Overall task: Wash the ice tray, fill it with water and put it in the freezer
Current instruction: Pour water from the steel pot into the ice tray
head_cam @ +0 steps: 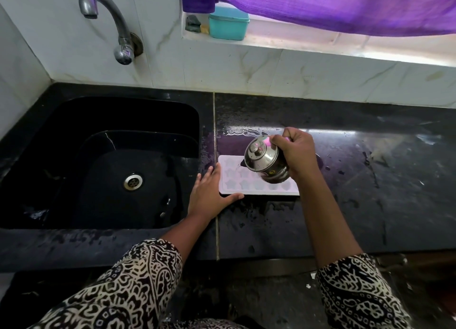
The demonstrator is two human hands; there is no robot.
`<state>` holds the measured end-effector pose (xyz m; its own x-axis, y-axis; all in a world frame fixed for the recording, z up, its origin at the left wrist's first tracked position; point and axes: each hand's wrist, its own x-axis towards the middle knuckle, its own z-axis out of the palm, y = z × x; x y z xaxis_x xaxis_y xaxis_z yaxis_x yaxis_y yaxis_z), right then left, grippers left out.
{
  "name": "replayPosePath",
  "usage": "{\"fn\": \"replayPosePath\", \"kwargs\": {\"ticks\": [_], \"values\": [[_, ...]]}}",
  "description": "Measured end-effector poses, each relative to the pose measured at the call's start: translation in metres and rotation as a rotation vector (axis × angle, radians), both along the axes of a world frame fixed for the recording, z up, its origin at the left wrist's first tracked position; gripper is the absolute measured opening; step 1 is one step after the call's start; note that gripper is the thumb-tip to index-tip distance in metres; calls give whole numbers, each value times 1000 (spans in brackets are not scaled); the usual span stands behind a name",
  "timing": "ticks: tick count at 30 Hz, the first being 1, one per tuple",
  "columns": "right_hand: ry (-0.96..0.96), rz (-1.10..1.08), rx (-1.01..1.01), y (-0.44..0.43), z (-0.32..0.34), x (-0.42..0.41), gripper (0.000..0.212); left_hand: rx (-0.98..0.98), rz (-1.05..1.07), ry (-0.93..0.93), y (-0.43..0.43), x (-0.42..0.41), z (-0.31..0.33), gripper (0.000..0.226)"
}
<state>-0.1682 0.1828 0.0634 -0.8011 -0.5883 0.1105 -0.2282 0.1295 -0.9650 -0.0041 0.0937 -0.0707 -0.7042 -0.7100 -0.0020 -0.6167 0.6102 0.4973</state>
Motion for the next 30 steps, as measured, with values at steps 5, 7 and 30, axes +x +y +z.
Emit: {"fn": "replayPosePath", "kwargs": {"ticks": [5,7,30], "values": [[3,-3,0,0,1,1,40,3,-2,0,-1,-1,0,112],[-1,-4,0,0,1,1,39,2,-2,0,-1,0,0,112],[-203,-136,-98,22,2,-7,37,0,1,25,2,1,4,111]]}}
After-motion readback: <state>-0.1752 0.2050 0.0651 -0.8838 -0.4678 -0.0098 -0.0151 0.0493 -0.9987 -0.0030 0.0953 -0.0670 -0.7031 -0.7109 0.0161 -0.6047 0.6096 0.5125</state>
